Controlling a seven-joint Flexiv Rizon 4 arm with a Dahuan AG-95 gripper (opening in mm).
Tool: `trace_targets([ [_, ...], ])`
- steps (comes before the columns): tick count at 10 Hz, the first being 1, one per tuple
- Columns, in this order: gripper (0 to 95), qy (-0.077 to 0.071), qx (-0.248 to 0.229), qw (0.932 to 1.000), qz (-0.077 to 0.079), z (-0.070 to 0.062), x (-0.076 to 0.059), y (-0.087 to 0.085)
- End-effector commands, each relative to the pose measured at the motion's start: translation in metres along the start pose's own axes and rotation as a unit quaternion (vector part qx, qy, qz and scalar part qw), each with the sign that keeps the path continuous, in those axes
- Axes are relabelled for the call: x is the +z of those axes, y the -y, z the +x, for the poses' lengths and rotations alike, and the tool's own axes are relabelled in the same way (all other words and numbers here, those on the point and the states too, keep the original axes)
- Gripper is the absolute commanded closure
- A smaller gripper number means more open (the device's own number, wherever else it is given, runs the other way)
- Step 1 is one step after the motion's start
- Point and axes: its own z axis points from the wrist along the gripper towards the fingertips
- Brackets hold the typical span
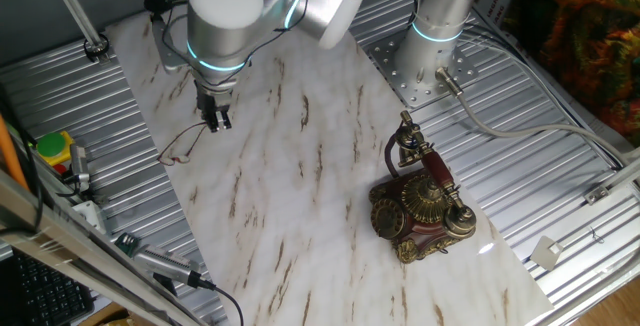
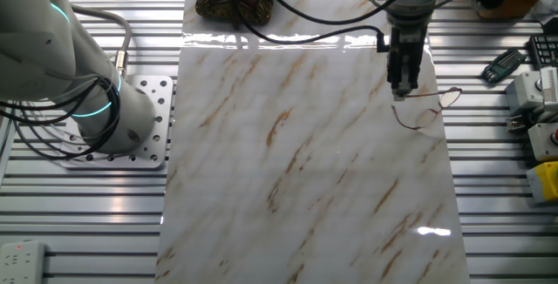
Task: Unfold the leg of the glasses (with one hand)
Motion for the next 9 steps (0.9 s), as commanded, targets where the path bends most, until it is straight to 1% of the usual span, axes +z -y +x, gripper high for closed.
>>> trace_targets([
  [1,57.0,0.000,0.004,1.0000,-0.006,-0.0019,0.0016,-0.0007],
  [2,57.0,0.000,0.008,0.9999,-0.012,-0.0019,0.0016,-0.0009],
  [3,57.0,-0.001,0.008,0.9999,-0.014,-0.0019,0.0016,-0.0009],
  [5,57.0,-0.002,0.007,0.9998,-0.017,-0.0018,0.0020,-0.0018],
  [9,57.0,-0.004,0.000,0.9997,-0.026,-0.0018,0.0022,-0.0025],
])
